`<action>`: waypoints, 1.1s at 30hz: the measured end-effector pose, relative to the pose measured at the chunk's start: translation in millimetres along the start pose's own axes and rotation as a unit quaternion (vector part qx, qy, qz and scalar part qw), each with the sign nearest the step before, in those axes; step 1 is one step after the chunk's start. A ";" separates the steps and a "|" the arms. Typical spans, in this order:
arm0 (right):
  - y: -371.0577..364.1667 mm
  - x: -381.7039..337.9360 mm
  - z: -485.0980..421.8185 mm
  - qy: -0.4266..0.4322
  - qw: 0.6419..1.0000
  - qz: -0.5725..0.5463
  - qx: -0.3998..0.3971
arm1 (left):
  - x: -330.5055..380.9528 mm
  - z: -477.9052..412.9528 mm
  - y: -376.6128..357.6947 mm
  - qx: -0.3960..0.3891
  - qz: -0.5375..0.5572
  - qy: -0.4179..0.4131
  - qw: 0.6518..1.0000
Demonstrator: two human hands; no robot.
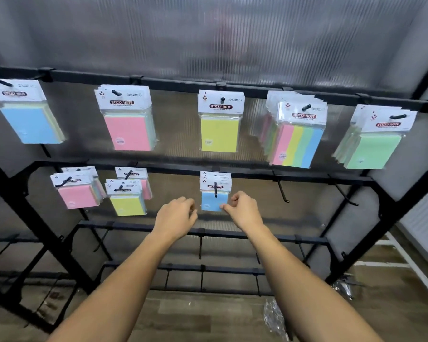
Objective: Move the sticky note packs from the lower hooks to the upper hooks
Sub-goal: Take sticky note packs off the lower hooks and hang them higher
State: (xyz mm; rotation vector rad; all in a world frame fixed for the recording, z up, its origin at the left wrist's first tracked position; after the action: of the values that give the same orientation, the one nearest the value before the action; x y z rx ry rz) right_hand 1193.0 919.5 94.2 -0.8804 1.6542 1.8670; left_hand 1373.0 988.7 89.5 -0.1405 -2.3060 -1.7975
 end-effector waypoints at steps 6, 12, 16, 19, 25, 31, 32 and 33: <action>-15.7 -7.1 -18.3 -0.024 0.999 -0.015 0.017 | -20.9 -18.2 -8.4 -0.013 0.022 -0.006 1.000; -23.3 -6.5 -11.3 -0.003 0.999 -0.017 0.028 | -35.3 -30.4 -15.8 -0.026 0.039 -0.014 0.999; -25.3 -1.4 0.2 -0.003 0.998 -0.003 0.058 | -35.0 -38.6 -19.2 -0.028 0.041 -0.026 0.998; -25.9 4.5 9.9 -0.011 0.996 -0.023 0.088 | -34.4 -42.7 -23.4 -0.036 0.048 -0.030 0.998; -19.0 8.9 22.6 0.011 0.994 -0.064 0.088 | -23.9 -50.4 -27.3 -0.056 0.074 -0.032 0.995; 5.3 3.7 46.4 0.080 0.985 -0.143 0.055 | -13.9 -54.7 -25.0 -0.060 0.083 -0.030 0.994; 9.4 0.3 51.0 0.092 0.983 -0.152 0.039 | -12.5 -54.6 -24.8 -0.062 0.084 -0.031 0.994; 12.8 -2.7 55.3 0.103 0.982 -0.156 0.023 | -11.1 -54.3 -24.7 -0.065 0.085 -0.031 0.994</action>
State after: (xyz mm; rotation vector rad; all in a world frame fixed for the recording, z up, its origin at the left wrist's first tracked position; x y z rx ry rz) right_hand 1177.5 972.5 108.0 -1.2691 1.5617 1.5608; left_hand 1384.7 930.7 76.3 -0.4054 -2.1440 -1.8794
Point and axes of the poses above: each hand's wrist, its own z-axis away from the middle knuckle, its own y-axis out of the back of the hand, x = y × z, the point moved 2 cm from there along -z, towards the middle knuckle, and after that the axes turned 2 degrees about -z, right-handed, at the moved point
